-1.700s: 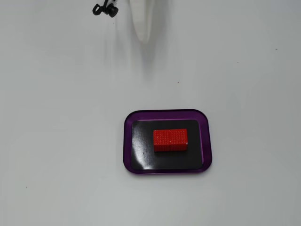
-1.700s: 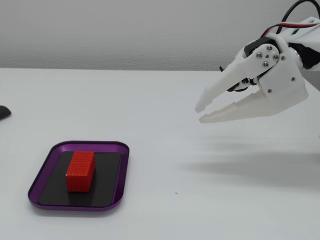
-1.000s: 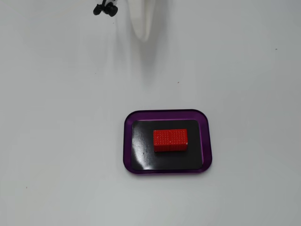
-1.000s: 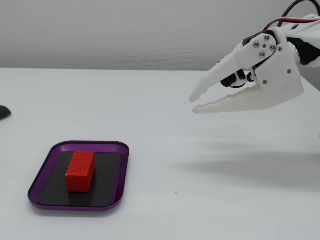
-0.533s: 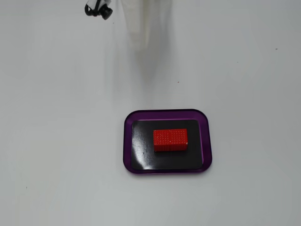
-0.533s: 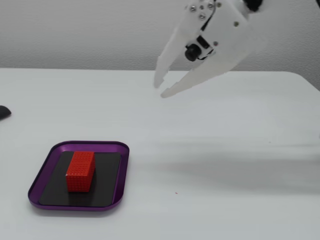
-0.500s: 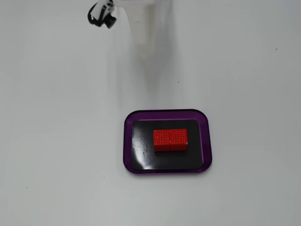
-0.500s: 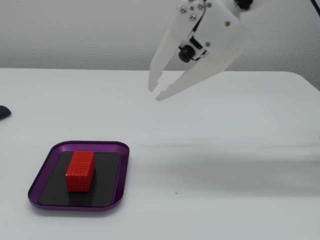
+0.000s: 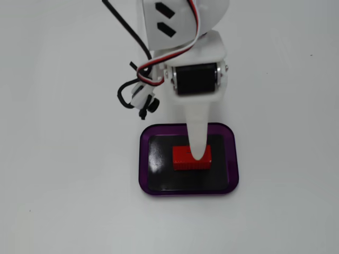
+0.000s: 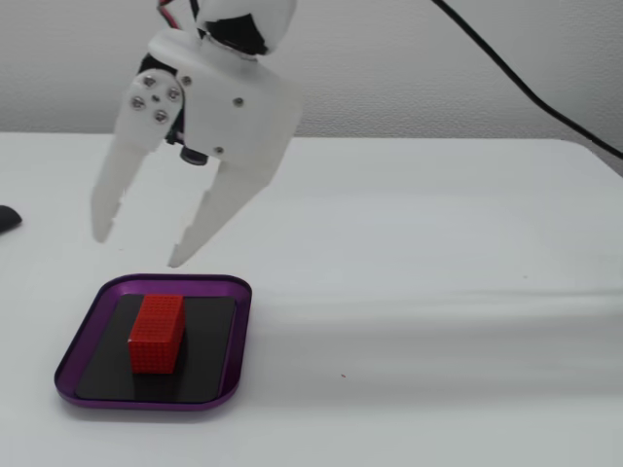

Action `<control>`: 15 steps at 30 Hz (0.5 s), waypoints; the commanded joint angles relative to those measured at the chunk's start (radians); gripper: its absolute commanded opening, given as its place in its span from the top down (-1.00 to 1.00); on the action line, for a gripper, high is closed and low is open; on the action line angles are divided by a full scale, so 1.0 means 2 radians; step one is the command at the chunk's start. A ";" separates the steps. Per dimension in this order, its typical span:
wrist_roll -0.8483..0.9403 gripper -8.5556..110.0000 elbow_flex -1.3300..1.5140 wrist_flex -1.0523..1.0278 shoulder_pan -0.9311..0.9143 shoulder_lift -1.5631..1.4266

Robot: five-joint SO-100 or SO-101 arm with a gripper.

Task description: Remove the cube from the box.

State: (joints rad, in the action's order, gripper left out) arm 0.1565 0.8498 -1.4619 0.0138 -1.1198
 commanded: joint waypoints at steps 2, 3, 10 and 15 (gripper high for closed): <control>0.003 0.43 -0.029 -0.003 0.005 0.012; 0.003 0.42 -0.028 -0.003 0.005 0.014; 0.008 0.42 0.025 0.003 0.004 0.012; 0.011 0.42 0.054 0.005 0.004 0.018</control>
State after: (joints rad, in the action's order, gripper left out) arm 0.1718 0.9541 -1.4634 0.0307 -1.0769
